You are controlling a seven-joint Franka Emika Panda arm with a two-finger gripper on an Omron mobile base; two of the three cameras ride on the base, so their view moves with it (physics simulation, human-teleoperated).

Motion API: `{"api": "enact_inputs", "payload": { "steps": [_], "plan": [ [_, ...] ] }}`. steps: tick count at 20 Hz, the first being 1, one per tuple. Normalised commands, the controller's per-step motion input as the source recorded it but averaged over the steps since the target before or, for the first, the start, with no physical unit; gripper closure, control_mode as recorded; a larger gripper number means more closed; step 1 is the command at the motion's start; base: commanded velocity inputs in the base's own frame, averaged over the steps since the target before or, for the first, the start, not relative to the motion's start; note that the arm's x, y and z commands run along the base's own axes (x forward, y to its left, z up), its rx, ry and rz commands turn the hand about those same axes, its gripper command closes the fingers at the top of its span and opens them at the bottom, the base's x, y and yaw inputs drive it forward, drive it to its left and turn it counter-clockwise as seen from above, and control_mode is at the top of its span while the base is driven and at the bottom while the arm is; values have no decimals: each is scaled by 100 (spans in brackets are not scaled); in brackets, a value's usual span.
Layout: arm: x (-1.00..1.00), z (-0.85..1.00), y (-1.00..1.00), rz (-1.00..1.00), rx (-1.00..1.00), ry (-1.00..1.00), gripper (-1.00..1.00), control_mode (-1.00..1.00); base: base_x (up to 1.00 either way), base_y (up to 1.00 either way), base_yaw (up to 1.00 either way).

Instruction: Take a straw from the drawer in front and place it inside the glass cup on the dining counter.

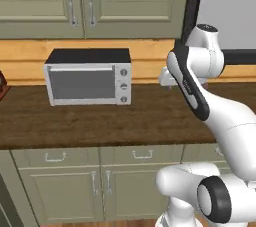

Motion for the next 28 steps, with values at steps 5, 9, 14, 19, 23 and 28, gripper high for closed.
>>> {"api": "enact_inputs", "payload": {
  "steps": [5, 9, 14, 19, 23, 28],
  "plan": [
    [0, 0, 0, 0, 0, 0, -100, 100, 0, -58, 75],
    [0, 0, 0, 0, 0, 0, -100, 100, 0, -60, 75],
    [0, 0, 0, 0, 0, 0, -100, 100, 0, -72, 70],
    [0, 0, 0, 0, 0, 0, -100, 100, -20, -91, 55],
    [0, 0, 0, 0, 0, 0, -100, 100, -43, -78, 43],
    [0, 0, 0, 0, 0, 0, -100, 100, -28, -78, 39]
  ]
}}
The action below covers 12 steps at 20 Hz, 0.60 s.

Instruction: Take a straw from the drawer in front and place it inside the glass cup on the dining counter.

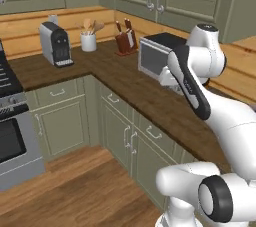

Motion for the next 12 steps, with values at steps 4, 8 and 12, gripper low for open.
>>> {"api": "enact_inputs", "payload": {
  "steps": [4, 8, 12],
  "plan": [
    [0, 0, 0, 0, 0, 0, -100, 100, -1, -90, 34],
    [3, 0, -21, 14, 1, 0, -100, -100, 4, -41, 15],
    [25, -4, 21, 20, -3, 0, -100, -100, 0, 0, 0]
  ]
}}
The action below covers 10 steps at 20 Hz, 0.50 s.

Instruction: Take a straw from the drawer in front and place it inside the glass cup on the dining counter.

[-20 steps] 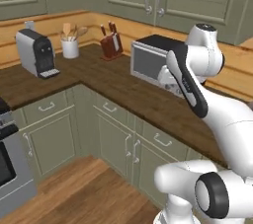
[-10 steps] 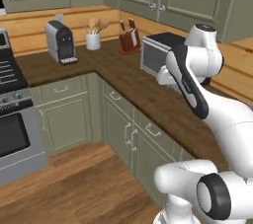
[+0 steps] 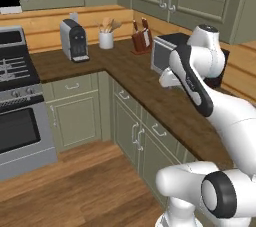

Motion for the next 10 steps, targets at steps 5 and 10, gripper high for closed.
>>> {"api": "enact_inputs", "payload": {
  "steps": [5, 10],
  "plan": [
    [57, -30, 93, 4, -25, 0, -100, -100, 0, 0, 0],
    [46, -55, 82, 0, -34, 0, -100, -100, 0, 0, 0]
  ]
}}
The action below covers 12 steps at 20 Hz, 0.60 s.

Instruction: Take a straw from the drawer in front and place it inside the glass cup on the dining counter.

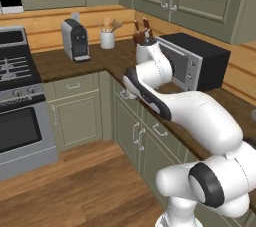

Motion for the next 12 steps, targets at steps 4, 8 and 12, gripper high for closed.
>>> {"api": "enact_inputs", "payload": {
  "steps": [4, 8, 12],
  "plan": [
    [39, -79, 64, 0, -39, 0, -100, -100, 0, 0, 0],
    [32, -84, 31, 0, -40, 3, -100, -100, 0, 0, 0],
    [14, -75, 0, 0, -33, 0, -100, -100, 0, 0, 0]
  ]
}}
